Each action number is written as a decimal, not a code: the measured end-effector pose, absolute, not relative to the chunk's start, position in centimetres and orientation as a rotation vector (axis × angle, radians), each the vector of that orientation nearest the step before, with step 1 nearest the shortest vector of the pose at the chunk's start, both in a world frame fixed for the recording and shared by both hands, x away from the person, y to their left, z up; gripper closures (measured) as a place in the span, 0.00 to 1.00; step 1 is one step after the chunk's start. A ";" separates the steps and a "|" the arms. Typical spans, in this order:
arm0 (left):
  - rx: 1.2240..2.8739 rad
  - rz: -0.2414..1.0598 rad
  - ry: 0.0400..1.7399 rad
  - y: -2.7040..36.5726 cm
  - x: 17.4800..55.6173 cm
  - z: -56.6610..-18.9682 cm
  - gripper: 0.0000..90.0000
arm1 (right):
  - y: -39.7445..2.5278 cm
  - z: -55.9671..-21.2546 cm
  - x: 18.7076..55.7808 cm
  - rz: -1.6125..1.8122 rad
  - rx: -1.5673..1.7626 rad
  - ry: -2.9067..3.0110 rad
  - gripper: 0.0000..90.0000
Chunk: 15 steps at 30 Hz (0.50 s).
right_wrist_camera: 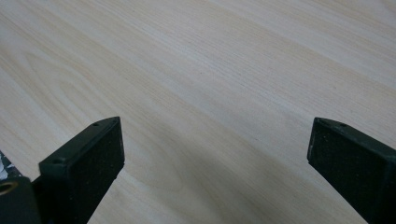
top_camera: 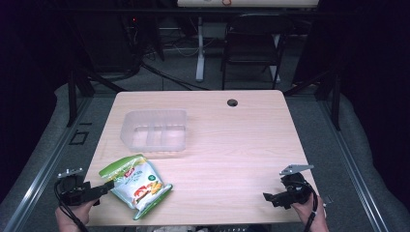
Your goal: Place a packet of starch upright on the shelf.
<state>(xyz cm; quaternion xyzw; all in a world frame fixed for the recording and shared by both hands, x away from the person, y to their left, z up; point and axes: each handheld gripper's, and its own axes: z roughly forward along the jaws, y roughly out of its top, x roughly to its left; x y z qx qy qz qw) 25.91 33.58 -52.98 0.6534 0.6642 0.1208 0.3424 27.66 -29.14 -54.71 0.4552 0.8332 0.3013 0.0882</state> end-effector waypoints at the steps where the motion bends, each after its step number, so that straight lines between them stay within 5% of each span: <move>1: 1.693 0.317 1.724 33.6 25.9 -53.0 0.05 | -29.1 -54.7 27.6 0.898 1.352 2.484 0.04; 15: 1.651 0.236 1.735 33.8 26.4 -53.8 0.06 | -29.0 -54.7 27.5 0.895 1.346 2.481 0.04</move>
